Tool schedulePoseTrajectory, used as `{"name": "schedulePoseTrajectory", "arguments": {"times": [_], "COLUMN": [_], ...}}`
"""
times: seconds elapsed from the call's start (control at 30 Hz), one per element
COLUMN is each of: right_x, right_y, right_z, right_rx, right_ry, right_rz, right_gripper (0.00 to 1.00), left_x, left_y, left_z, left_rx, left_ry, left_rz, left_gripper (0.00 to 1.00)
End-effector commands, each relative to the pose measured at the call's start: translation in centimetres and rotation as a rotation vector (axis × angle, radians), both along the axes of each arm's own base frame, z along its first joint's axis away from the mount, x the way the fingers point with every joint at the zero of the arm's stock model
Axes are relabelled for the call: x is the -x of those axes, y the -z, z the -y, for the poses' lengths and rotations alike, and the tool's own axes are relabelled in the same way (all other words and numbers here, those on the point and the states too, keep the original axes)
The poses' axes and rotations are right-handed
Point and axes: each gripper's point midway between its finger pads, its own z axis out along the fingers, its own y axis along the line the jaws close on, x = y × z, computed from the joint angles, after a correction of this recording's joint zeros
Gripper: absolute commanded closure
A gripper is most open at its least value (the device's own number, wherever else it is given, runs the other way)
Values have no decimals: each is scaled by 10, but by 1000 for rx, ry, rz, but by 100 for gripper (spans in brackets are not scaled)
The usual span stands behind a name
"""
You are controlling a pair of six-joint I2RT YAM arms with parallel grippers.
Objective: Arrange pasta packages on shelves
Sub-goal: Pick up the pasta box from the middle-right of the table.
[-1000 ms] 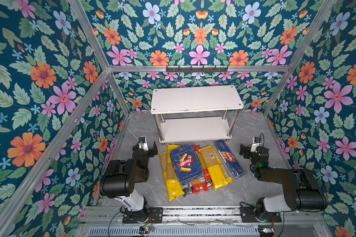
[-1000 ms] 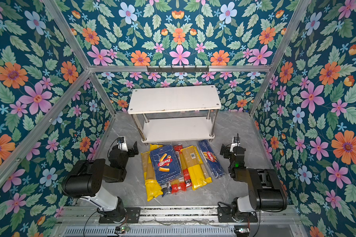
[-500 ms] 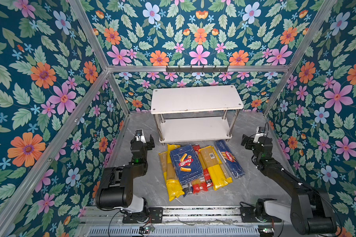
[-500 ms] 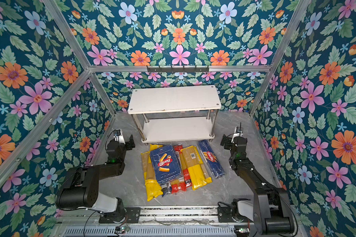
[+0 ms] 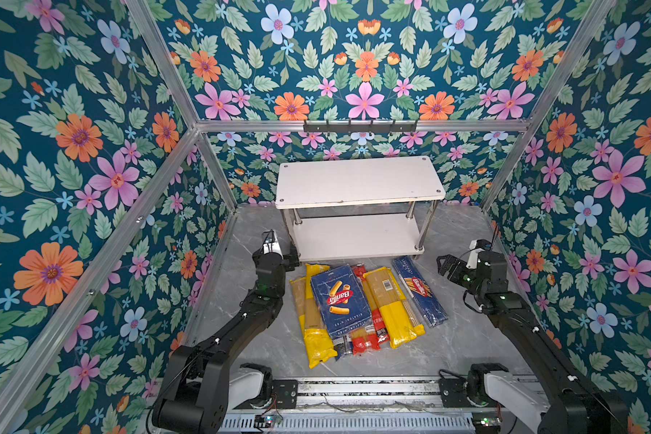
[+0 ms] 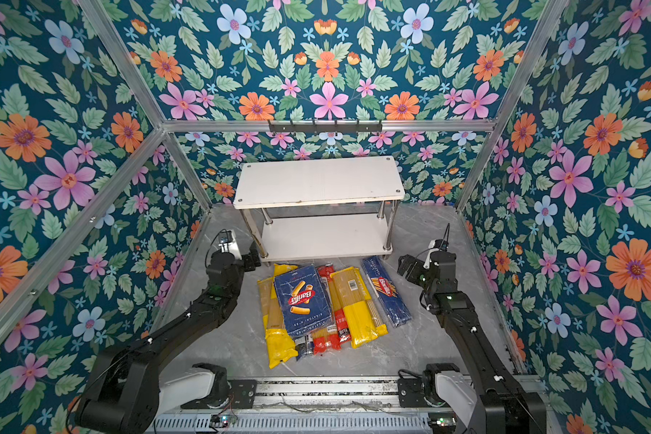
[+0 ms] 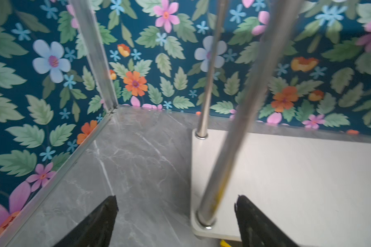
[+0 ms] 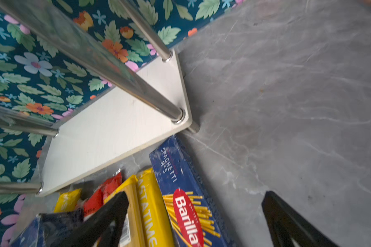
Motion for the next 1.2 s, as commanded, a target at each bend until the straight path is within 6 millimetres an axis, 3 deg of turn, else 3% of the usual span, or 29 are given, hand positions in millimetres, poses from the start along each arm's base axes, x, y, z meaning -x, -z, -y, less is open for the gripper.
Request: {"name": "schedulePoseTrajectory", "arguments": {"times": [0.0, 0.23, 0.4, 0.77, 0.9, 1.17], "right_x": [18, 42, 51, 50, 52, 60], "right_y": [9, 7, 20, 26, 30, 43], "right_z": [-12, -12, -16, -23, -25, -33], "right_rx": [-37, -32, -50, -77, -81, -65], "right_ry": [-62, -69, -80, -80, -90, -121], "right_rz": [-82, -130, -210, -270, -295, -367], "right_gripper": [1, 1, 1, 1, 1, 1], "left_x": [13, 25, 30, 28, 21, 28], "left_y": [20, 19, 14, 12, 6, -8], "left_z": [3, 16, 23, 37, 43, 46], "left_rx": [-40, 52, 116, 143, 134, 171], "left_ry": [-41, -12, 4, 47, 47, 51], "left_rz": [-118, -153, -162, -199, -229, -201], "left_gripper": [8, 7, 6, 5, 6, 5]}}
